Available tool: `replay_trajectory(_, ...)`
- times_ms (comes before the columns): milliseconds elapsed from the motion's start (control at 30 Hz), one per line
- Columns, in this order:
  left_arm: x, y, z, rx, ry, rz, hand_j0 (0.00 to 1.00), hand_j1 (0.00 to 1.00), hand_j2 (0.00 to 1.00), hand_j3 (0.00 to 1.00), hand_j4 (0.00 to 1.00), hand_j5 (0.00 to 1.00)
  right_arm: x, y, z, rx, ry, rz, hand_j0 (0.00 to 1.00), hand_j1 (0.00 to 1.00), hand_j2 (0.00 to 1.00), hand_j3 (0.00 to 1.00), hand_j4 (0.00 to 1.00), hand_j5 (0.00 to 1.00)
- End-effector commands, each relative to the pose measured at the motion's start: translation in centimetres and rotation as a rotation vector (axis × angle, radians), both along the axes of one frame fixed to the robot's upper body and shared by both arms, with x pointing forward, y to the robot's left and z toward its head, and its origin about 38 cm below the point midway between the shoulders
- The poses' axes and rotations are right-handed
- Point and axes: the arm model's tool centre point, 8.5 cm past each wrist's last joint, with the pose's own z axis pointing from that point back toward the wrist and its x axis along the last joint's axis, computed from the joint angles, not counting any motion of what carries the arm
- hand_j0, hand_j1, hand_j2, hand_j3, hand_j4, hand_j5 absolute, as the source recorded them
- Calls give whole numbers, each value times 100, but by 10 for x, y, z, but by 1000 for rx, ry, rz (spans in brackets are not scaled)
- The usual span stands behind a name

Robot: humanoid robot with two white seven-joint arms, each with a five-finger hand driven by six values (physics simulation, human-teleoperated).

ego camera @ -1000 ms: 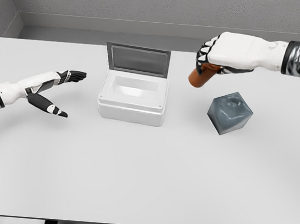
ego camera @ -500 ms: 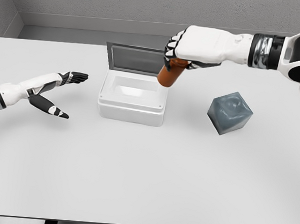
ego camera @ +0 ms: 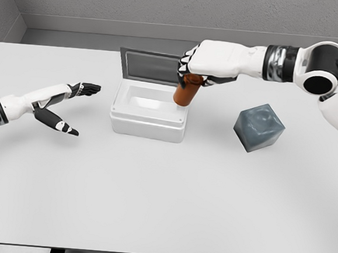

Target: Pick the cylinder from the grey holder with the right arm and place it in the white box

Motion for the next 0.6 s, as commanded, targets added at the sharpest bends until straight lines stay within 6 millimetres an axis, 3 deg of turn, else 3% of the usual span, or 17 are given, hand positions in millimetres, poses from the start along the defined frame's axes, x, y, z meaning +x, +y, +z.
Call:
replay_trajectory(0, 0, 0, 1, -7, 0, 4, 100, 100, 100, 100, 100, 100, 1, 2, -2, 5, 9, -1, 46, 46, 46, 46, 46, 46)
replay_trajectory(167, 0, 0, 1, -7, 0, 4, 100, 100, 100, 100, 100, 100, 1, 5, -3, -5, 1, 0, 46, 46, 46, 46, 46, 46)
replay_trajectory(200, 0, 0, 1, -8, 0, 3, 100, 100, 100, 100, 100, 100, 2, 5, -1, -3, -3, -1, 50, 50, 50, 50, 50, 50)
replay_trajectory(233, 0, 0, 1, -7, 0, 4, 100, 100, 100, 100, 100, 100, 3, 4, 3, -4, -13, -3, 57, 57, 57, 57, 57, 57)
replay_trajectory(267, 0, 0, 1, -8, 0, 3, 100, 100, 100, 100, 100, 100, 3, 4, 5, -2, -17, -4, 83, 83, 83, 83, 83, 83)
replay_trajectory(300, 0, 0, 1, -8, 0, 3, 100, 100, 100, 100, 100, 100, 3, 4, 10, 3, -25, -3, 100, 100, 100, 100, 100, 100)
replay_trajectory(467, 0, 1, 2, -7, -1, 6, 100, 100, 100, 100, 100, 100, -6, 10, 22, 13, -59, 32, 100, 100, 100, 100, 100, 100)
replay_trajectory(567, 0, 1, 1, -6, 0, 5, 100, 100, 100, 100, 100, 100, 0, -21, 45, 78, -100, -39, 100, 100, 100, 100, 100, 100)
